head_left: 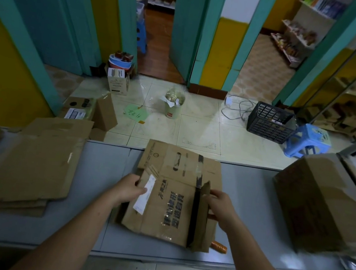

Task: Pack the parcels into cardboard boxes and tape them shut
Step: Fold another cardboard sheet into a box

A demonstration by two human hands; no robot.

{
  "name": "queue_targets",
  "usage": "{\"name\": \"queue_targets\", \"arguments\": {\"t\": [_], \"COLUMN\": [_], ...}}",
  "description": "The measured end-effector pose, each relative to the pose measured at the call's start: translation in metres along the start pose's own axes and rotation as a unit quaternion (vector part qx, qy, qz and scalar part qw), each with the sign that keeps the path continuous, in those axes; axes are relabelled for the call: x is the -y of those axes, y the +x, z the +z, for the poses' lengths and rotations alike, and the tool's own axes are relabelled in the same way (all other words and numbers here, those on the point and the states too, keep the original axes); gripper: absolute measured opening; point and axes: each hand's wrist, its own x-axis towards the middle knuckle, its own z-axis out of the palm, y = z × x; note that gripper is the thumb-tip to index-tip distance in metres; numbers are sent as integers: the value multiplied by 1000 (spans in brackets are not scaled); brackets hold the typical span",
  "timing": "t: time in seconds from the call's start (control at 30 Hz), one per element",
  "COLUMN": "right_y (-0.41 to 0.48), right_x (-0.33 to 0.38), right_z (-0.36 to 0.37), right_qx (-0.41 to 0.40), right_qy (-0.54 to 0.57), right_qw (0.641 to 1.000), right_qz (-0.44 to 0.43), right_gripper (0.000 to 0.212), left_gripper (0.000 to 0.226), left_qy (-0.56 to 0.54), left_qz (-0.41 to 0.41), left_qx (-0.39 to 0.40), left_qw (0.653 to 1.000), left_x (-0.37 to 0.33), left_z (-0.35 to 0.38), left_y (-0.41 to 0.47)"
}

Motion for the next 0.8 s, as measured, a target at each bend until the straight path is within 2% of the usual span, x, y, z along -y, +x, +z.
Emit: {"name": "queue_targets", "arguments": {"t": [0.07,0.17,0.27,0.37,0.47,0.53,0.67,0.73,0.8], "right_y": [-4,-13,-28,-32,-26,-19,-13,-14,-15], "right_x": [4,17,47,85,115,125,138,146,153], "right_z": [-4,-30,-61,-74,-77,-80,-79,-77,-74], "right_qx": [-15,-91,-84,-80,-112,-103,-45,-38,-35], "right_qy": [11,94,196,285,350,369,409,439,477], "right_qw": [1000,991,974,948,925,919,910,897,878], "right_qz": [-6,-29,-69,-114,-101,-92,-56,-36,-14], "right_gripper": [13,20,21,29,28,29,36,33,29], "left_gripper": [15,11,21,25,47,50,24,34,56], "left_qy": [-39,-183,-267,-252,-297,-294,-249,-215,-157], "left_qz": [2,16,82,129,118,133,201,231,230], "left_qx": [-24,-80,-87,-103,-68,-67,-157,-171,-207], "left_qw": [999,980,956,954,945,944,934,933,938], "left_x": [-1,-15,-39,-68,-79,-80,-82,-81,-84], "left_z": [-2,-19,-46,-72,-89,-91,-84,-81,-75], "left_y": [-3,-16,-31,-33,-27,-24,-15,-11,-11]}}
